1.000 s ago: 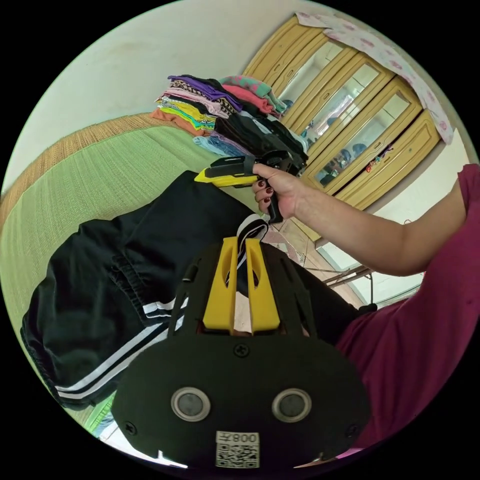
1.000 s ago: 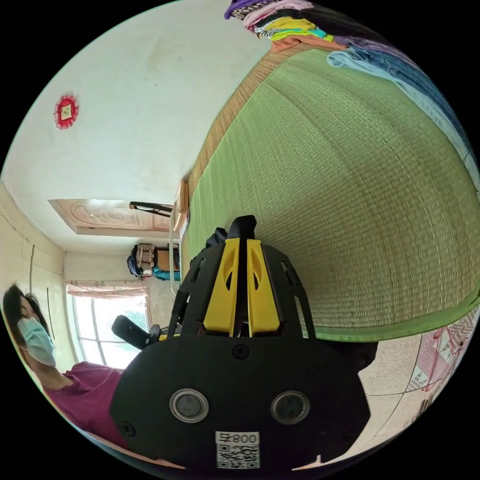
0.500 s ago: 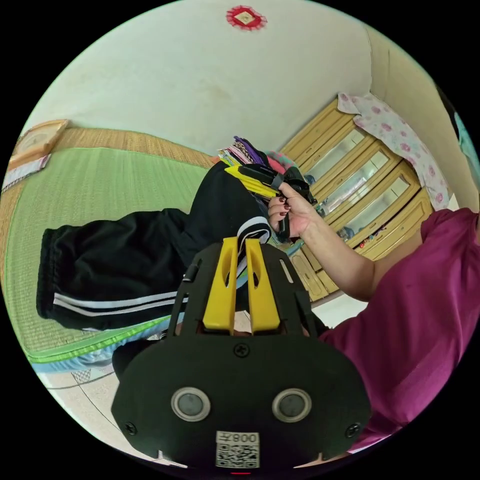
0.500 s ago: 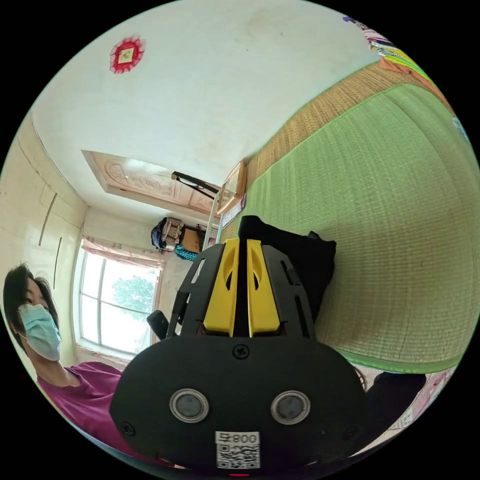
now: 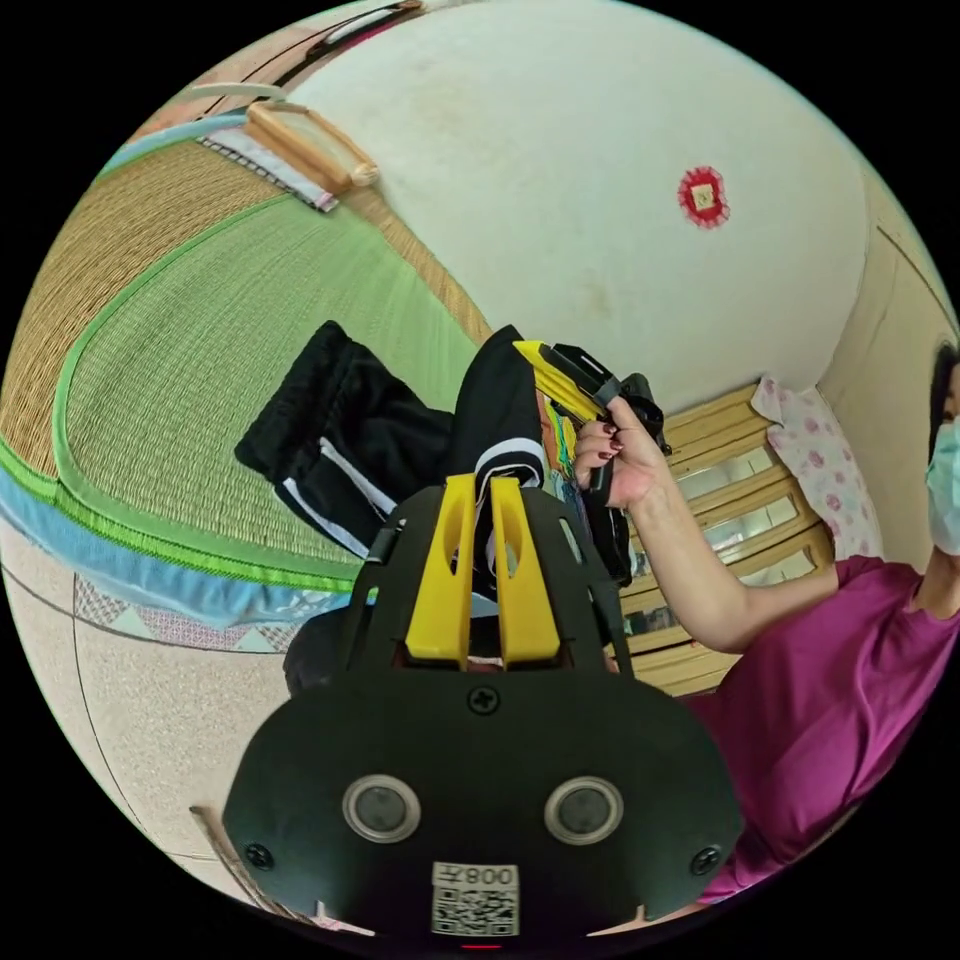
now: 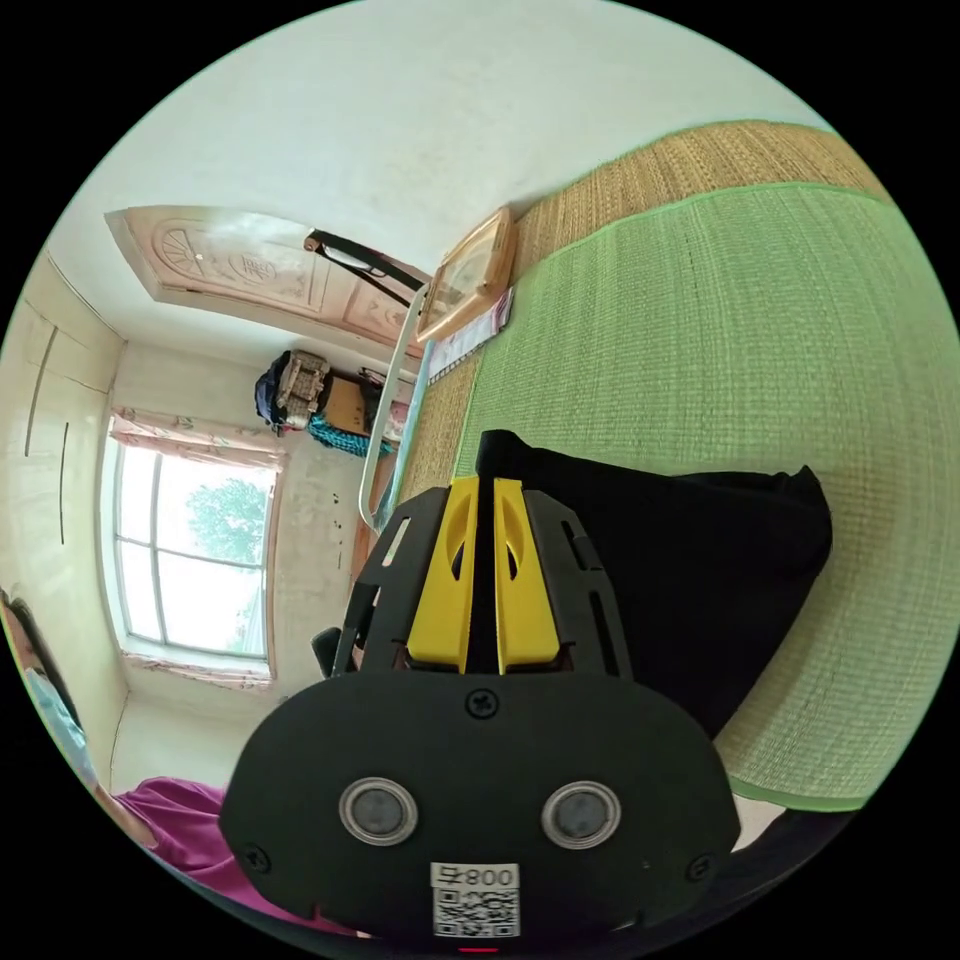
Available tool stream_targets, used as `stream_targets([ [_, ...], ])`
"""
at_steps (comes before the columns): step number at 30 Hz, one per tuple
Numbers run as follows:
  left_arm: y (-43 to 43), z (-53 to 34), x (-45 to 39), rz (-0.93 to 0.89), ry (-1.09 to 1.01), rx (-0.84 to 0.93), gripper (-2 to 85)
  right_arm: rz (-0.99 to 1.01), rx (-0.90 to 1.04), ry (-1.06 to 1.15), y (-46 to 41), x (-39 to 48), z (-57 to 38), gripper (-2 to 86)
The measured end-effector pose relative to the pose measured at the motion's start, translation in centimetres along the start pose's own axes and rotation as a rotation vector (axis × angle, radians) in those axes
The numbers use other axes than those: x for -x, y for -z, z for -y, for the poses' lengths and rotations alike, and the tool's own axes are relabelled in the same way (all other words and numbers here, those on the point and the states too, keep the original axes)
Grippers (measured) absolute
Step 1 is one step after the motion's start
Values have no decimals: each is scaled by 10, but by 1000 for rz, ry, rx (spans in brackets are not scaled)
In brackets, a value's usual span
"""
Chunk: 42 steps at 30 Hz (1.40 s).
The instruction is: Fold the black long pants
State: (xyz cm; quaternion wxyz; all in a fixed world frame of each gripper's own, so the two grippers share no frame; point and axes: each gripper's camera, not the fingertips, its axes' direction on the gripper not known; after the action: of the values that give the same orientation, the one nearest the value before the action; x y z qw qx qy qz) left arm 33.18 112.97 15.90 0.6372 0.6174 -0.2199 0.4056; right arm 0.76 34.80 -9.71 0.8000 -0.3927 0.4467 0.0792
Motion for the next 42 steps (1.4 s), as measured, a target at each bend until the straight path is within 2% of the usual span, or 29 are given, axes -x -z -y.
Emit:
stream_targets([
  [11, 76, -43, 152, -34, 181, -100, 30, -102, 125, 65, -51, 98, 71, 24],
  [23, 115, -84, 249, -94, 311, -173, 31, -103, 222, 61, -68, 165, 137, 29],
  [34, 142, -131, 273, -107, 405, -293, 7, 54, 243, 189, -38, 218, 165, 18],
  [37, 150, -135, 255, -89, 352, -305, 3, 30, 243, 210, -32, 227, 171, 10],
  [42, 133, -100, 213, 0, 165, -194, 1, -40, 293, 232, -46, 249, 187, 2],
])
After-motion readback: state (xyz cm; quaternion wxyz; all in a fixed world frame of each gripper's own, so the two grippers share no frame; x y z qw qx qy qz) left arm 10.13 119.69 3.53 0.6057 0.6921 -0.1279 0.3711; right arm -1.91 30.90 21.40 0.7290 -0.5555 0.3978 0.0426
